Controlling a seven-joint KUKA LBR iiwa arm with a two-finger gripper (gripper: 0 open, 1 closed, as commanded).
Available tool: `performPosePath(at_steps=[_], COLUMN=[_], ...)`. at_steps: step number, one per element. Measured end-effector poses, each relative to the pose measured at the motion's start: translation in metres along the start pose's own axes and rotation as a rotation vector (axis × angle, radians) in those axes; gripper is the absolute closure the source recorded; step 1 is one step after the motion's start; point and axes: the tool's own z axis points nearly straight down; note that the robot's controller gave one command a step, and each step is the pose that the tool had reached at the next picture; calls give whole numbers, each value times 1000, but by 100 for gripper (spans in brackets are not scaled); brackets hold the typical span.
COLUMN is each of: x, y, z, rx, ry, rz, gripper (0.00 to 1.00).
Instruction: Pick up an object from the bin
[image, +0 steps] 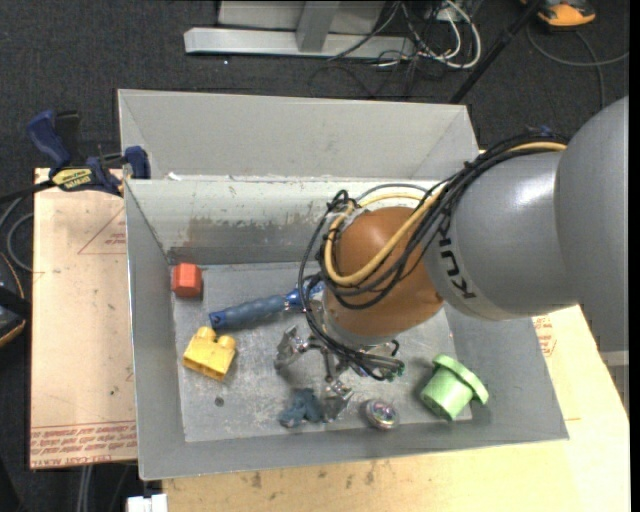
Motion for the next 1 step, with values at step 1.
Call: performPosePath(at_steps=[1], x=[51], y=[-32], z=[5], rx=[9], ry=[-18], rz=[-110], gripper=[0])
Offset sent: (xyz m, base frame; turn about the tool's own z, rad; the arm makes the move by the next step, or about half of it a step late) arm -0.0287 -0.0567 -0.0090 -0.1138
